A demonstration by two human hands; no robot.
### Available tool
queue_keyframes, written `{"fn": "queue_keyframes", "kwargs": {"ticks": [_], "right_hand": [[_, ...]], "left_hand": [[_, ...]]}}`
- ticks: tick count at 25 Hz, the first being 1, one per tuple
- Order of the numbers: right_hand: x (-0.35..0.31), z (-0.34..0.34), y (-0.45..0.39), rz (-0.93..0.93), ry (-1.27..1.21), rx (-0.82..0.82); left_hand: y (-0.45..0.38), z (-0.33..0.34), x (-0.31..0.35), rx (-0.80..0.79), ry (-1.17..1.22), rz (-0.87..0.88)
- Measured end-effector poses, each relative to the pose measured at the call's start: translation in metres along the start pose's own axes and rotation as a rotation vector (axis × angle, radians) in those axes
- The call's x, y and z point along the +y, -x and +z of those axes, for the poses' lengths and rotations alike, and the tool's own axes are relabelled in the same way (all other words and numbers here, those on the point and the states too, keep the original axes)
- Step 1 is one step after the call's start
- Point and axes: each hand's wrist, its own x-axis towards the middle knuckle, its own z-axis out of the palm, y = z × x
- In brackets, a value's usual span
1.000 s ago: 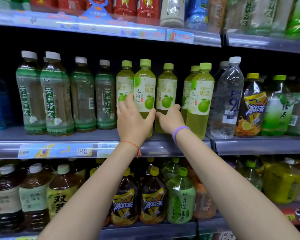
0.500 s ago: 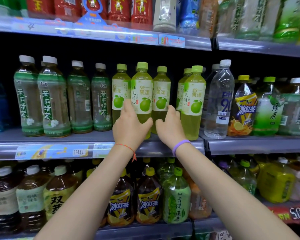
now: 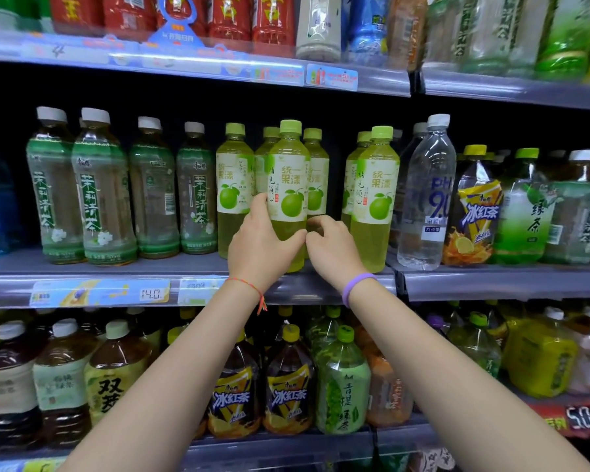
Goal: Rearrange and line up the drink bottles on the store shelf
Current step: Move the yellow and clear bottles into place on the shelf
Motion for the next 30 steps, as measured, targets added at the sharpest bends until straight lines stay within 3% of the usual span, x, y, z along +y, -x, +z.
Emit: {"fn": "queue_keyframes", "kwargs": {"ticks": [9,17,20,22,24,27,30], "right_hand": [[-0.002,-0.007,0.013,-0.107,-0.195,0.171],[0.003,-0.004,0.011,-0.115,-0.087,0.185],[-0.007,0.0,0.018,-0.37,0.095,0.374],[-0.015,0.006,0.017,-0.588,0.172,0.499],[-0.023,0.018,0.015,-0.638,0.188,0.381],[-0.033,0.041,0.012,-0.39,0.226,0.036],[-0.042,0.056,0.003,-0.255,0.368,-0.014]], "left_hand": [[0.005,0.018,0.016,-0.132,0.232,0.055],[0.004,0.021,0.011,-0.151,0.294,0.091],[-0.002,0.009,0.001,0.147,0.15,0.168],[-0.011,-0.004,-0.01,0.338,-0.033,0.076],[-0.02,-0.015,-0.022,0.326,-0.167,-0.058],[-0.029,-0.021,-0.041,0.185,-0.321,-0.129],[-0.037,-0.021,-0.054,0.114,-0.432,-0.097]]}}
